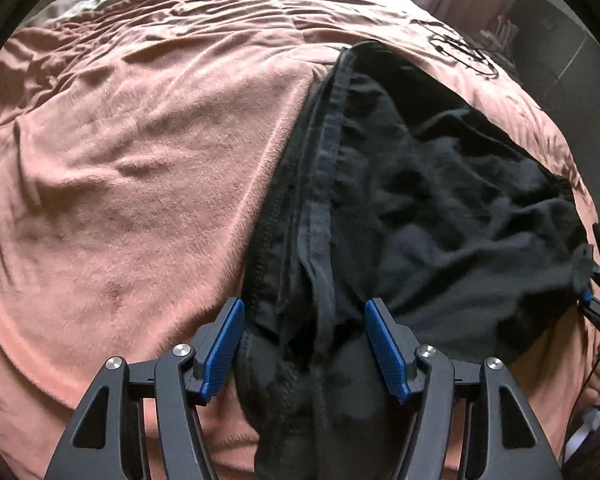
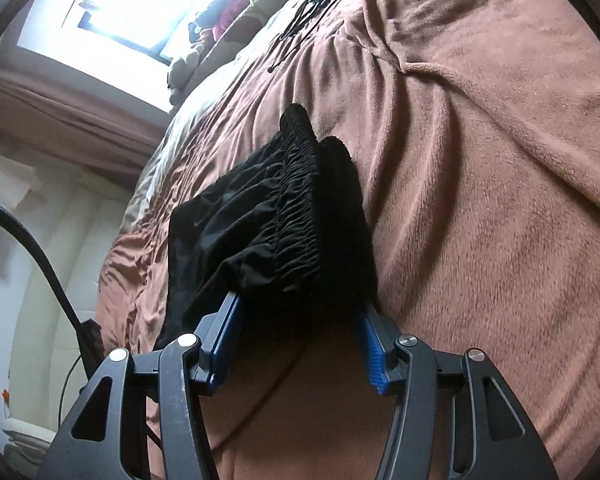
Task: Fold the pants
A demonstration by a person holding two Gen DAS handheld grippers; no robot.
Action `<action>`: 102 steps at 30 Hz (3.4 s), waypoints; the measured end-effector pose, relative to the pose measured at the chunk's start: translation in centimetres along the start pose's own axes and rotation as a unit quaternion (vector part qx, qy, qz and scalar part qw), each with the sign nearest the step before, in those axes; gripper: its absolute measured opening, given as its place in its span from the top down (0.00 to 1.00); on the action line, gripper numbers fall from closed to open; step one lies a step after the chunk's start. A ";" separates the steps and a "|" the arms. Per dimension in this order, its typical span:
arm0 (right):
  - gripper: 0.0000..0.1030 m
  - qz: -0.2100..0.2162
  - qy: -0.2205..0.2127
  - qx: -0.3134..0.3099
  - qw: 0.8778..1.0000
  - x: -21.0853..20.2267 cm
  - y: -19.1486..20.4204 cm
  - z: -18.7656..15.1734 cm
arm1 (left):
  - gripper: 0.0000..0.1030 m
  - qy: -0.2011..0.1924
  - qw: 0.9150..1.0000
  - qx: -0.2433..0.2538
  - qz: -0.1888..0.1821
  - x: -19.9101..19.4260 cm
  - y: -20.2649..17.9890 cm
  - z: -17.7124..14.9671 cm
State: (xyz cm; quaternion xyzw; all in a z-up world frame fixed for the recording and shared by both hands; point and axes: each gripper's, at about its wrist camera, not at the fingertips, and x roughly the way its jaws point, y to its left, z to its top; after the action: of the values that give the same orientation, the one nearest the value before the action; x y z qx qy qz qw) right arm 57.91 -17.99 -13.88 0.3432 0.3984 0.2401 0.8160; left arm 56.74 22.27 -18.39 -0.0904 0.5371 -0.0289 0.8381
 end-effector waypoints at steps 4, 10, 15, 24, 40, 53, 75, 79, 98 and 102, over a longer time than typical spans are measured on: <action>0.50 0.004 -0.001 0.002 1.000 0.5 -0.1 -0.5 | 0.38 0.016 1.000 -0.002 0.007 -0.3 0.4 0.2; 0.50 -0.004 0.007 0.002 1.000 0.6 0.3 -0.4 | 0.38 0.043 0.999 -0.009 -0.001 -0.3 1.2 -0.3; 0.53 0.000 -0.002 -0.001 1.000 0.8 0.4 -0.2 | 0.70 0.025 0.999 -0.037 -0.019 -0.7 2.3 -0.4; 0.72 0.005 -0.021 -0.010 1.000 0.2 0.9 -0.5 | 0.68 0.030 0.999 -0.019 -0.004 -1.8 1.6 -1.4; 0.78 0.025 -0.033 -0.013 0.999 0.2 1.0 -0.4 | 0.93 0.004 1.000 -0.009 -0.012 -3.1 1.9 -1.7; 0.81 0.002 -0.026 -0.034 0.999 -2.6 3.2 -0.8 | 0.94 -0.003 0.997 -0.048 -0.062 -8.5 1.2 -3.2; 0.81 0.003 0.077 -0.111 0.991 -7.6 4.6 -6.9 | 0.94 -0.015 0.988 -0.133 -0.073 -16.4 1.9 -20.5; 0.81 0.002 0.098 -0.128 0.987 -7.6 4.8 -7.4 | 0.94 -0.015 0.984 -0.158 -0.081 -17.3 1.7 -23.6; 0.77 -0.051 0.157 -0.224 0.961 -6.7 6.0 -6.7 | 0.92 -0.032 0.964 -0.225 -0.141 -15.2 0.8 -30.8; 0.68 -0.072 0.143 -0.236 0.958 -7.5 6.0 -7.8 | 0.60 -0.036 0.967 -0.214 -0.133 -15.2 1.0 -30.6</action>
State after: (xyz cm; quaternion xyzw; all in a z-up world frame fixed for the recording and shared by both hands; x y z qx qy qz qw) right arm 46.55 -16.22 -9.22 0.0731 0.4663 0.3148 0.8235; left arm 22.61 21.81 -17.45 -0.3394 0.4839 -0.0209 0.8064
